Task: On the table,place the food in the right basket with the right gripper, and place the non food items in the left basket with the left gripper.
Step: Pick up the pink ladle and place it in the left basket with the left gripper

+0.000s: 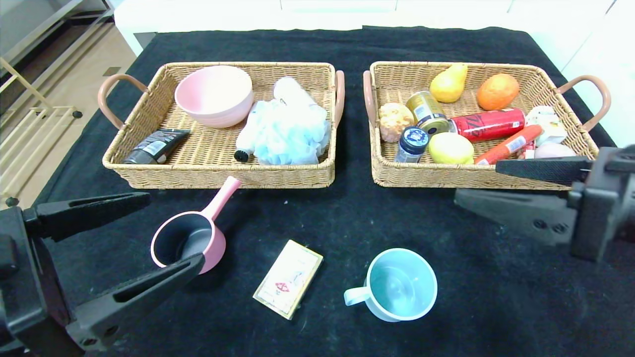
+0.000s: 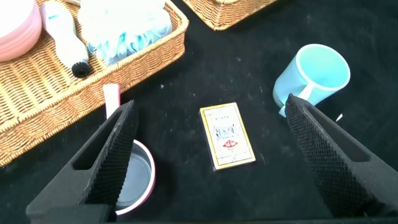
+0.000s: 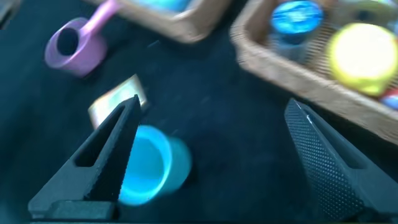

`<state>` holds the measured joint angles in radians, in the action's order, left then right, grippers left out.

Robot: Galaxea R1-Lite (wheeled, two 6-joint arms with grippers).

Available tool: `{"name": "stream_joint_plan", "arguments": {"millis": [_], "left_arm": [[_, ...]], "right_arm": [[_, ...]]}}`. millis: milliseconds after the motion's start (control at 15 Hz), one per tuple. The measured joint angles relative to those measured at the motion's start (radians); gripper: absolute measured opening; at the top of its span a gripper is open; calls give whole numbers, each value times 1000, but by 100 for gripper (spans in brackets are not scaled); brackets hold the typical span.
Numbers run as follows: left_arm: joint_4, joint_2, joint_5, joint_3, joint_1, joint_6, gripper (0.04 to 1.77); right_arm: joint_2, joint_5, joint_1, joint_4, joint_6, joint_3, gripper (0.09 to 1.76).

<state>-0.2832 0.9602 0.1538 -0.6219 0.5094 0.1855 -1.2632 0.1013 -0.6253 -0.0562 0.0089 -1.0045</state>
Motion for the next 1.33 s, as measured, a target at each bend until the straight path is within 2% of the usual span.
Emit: {"name": "stream_joint_plan", "arguments": {"millis": [200,400,533,800,1133,1333], "left_arm": [[3,0,-3,0,0,7,172],[5,-1,-5,-4,0,13,172],[8,-1,-24,-6,1,16,172],[100,-6,-56,-24,3,14,172],[123,-3,-129,-61,4,13,172],[260,1,-181,-119,0,11,172]], "right_arm": [[117,87,-71,-12,-83,116,170],[203,113,-100,-37,-127,240,170],[257,127,-118,-97,-144,323,170],[339,129,-129,-178,-161,463,170],[384,128,-126,-238,-141,533,170],[394,128,-119,-241,-129,534,170]]}}
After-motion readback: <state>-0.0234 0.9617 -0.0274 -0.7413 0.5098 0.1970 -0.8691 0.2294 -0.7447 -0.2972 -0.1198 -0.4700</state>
